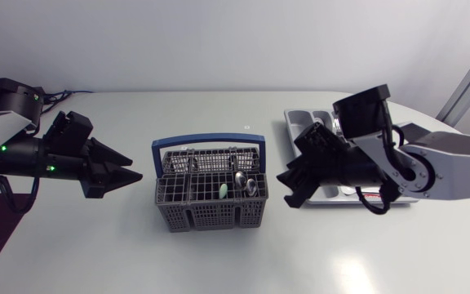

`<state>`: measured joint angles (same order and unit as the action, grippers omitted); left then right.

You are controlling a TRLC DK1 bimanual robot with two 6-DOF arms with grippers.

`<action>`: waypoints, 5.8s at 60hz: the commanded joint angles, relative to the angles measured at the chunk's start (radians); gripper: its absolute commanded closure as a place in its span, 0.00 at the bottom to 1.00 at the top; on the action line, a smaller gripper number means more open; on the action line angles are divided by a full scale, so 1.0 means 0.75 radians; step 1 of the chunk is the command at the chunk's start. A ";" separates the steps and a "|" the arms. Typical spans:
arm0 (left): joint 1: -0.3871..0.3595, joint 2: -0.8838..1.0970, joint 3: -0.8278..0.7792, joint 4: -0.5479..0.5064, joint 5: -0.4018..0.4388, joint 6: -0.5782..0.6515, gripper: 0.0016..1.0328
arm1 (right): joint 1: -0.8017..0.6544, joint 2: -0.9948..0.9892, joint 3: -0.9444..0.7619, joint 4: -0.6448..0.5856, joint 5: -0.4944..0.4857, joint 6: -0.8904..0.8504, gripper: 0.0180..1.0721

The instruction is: Unload the cutlery basket into the drawer organizer.

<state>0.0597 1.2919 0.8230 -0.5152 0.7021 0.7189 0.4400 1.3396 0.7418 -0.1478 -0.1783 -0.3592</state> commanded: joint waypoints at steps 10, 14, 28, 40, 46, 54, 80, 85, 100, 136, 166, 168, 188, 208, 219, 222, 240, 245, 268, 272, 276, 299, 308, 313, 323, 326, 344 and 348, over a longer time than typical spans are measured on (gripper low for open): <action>-0.090 -0.186 -0.034 -0.119 -0.038 -0.067 0.42 | 0.129 -0.078 -0.105 -0.052 0.039 0.086 0.75; -0.139 -0.201 -0.030 -0.119 -0.063 -0.093 0.47 | 0.154 -0.072 -0.097 -0.048 0.046 0.098 0.75; -0.282 -0.158 0.003 -0.103 -0.141 -0.177 0.55 | 0.233 -0.052 -0.079 -0.044 0.062 0.141 0.75; -0.348 -0.135 0.040 -0.101 -0.196 -0.204 0.54 | 0.225 -0.072 -0.101 -0.018 0.148 0.125 0.74; -0.425 -0.129 0.075 -0.101 -0.243 -0.255 0.46 | 0.156 -0.152 -0.112 -0.069 0.140 0.103 0.55; -0.560 -0.111 0.136 -0.121 -0.318 -0.335 0.35 | 0.101 -0.277 -0.128 -0.151 0.123 0.080 0.14; -0.953 0.137 0.336 -0.109 -0.680 -0.668 0.32 | 0.131 -0.432 -0.159 -0.263 0.140 0.119 0.14; -0.975 0.171 0.371 -0.109 -0.715 -0.705 0.32 | 0.131 -0.446 -0.167 -0.271 0.140 0.119 0.14; -1.045 0.241 0.418 -0.109 -0.807 -0.734 0.35 | 0.127 -0.481 -0.183 -0.284 0.140 0.117 0.14; -1.061 0.319 0.367 -0.105 -0.895 -0.772 0.77 | 0.127 -0.479 -0.234 -0.230 0.142 0.119 0.14; -1.055 0.325 0.334 -0.113 -0.879 -0.742 0.90 | 0.129 -0.510 -0.255 -0.228 0.152 0.123 0.14; -1.051 0.323 0.332 -0.113 -0.879 -0.742 0.90 | 0.131 -0.510 -0.253 -0.228 0.152 0.123 0.14; -0.943 0.188 0.308 -0.111 -0.701 -0.709 0.90 | 0.135 -0.498 -0.265 -0.208 0.152 0.121 0.14; -0.926 0.047 0.283 -0.109 -0.648 -0.719 0.90 | 0.143 -0.473 -0.269 -0.185 0.150 0.115 0.14; -0.951 -0.031 0.289 -0.113 -0.646 -0.731 0.90 | 0.143 -0.475 -0.269 -0.187 0.148 0.109 0.14; -0.953 -0.051 0.291 -0.119 -0.646 -0.729 0.90 | 0.143 -0.477 -0.271 -0.189 0.148 0.107 0.14; -0.945 -0.199 0.306 -0.172 -0.576 -0.635 0.90 | 0.143 -0.522 -0.236 -0.226 0.109 0.076 0.14; -0.924 -0.213 0.322 -0.184 -0.535 -0.597 0.90 | 0.141 -0.545 -0.206 -0.253 0.080 0.070 0.13; -0.865 -0.180 0.347 -0.160 -0.404 -0.531 0.90 | 0.094 -0.583 -0.163 -0.282 -0.026 0.041 0.13; -0.865 -0.172 0.349 -0.146 -0.400 -0.531 0.90 | 0.094 -0.583 -0.163 -0.271 -0.049 0.041 0.13; -0.855 -0.166 0.357 -0.127 -0.355 -0.533 0.90 | 0.094 -0.581 -0.155 -0.263 -0.075 0.043 0.13; -0.763 -0.082 0.379 -0.049 -0.161 -0.578 0.90 | 0.090 -0.569 -0.144 -0.224 -0.151 0.047 0.13; -0.654 -0.021 0.400 -0.033 0.072 -0.611 0.90 | 0.039 -0.598 -0.132 -0.214 -0.253 0.043 0.13; -0.622 0.006 0.410 -0.033 0.174 -0.613 0.90 | 0.006 -0.608 -0.132 -0.189 -0.302 0.039 0.12; -0.587 0.067 0.451 -0.033 0.395 -0.646 0.90 | -0.012 -0.610 -0.130 -0.149 -0.380 -0.008 0.09; -0.593 0.079 0.459 -0.031 0.393 -0.646 0.90 | -0.006 -0.598 -0.128 -0.136 -0.380 -0.008 0.09; -0.628 -0.009 0.392 -0.051 0.146 -0.488 0.87 | -0.028 -0.555 -0.179 -0.116 -0.380 -0.049 0.09; -0.624 -0.043 0.371 -0.062 0.089 -0.427 0.71 | -0.043 -0.553 -0.183 -0.124 -0.378 -0.065 0.09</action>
<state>-0.4011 1.3106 1.1286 -0.5491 0.7956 0.3298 0.4236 0.9131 0.6228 -0.2428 -0.4534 -0.3763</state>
